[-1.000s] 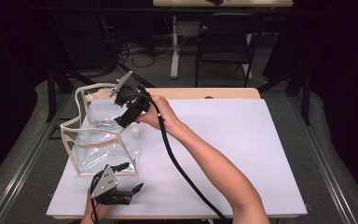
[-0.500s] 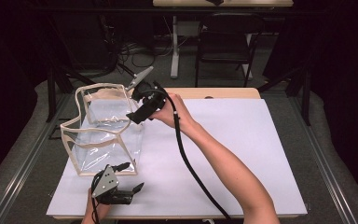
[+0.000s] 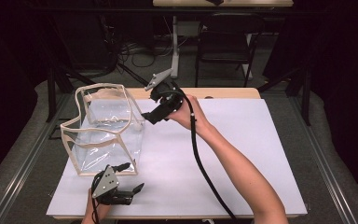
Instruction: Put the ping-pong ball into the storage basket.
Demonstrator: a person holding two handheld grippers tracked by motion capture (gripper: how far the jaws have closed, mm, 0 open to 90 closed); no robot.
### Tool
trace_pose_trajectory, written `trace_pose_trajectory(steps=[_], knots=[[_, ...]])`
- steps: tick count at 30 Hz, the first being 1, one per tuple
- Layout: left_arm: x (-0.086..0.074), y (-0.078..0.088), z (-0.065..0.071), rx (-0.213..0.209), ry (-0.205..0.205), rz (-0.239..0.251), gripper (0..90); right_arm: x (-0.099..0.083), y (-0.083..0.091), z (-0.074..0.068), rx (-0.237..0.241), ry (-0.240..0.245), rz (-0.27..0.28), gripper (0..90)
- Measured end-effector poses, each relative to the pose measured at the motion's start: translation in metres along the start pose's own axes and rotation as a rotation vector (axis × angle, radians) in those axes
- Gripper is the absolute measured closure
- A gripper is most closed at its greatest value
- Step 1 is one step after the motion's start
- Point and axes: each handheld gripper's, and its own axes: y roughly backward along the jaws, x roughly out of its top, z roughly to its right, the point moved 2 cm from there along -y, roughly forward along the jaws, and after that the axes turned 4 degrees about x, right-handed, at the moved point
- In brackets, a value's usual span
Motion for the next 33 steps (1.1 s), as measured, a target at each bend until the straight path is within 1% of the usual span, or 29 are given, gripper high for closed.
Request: trace_pose_trajectory(steps=[8, 12, 17, 33], knots=[[0.001, -0.002, 0.000, -0.009, -0.002, 0.005, 15.9, -0.019, 0.007, 0.001, -0.012, -0.011, -0.005, 3.8], [0.000, -0.001, 0.000, -0.002, 0.002, 0.004, 16.0, -0.027, 0.010, 0.002, -0.016, -0.012, -0.010, 2.8], [0.000, -0.001, 0.000, -0.004, -0.001, 0.000, 15.9, -0.038, 0.014, 0.002, -0.020, -0.019, -0.011, 1.1], [0.000, -0.001, 0.001, -0.004, -0.001, -0.001, 15.9, -0.077, 0.029, 0.000, -0.048, -0.040, 0.009, 0.0]])
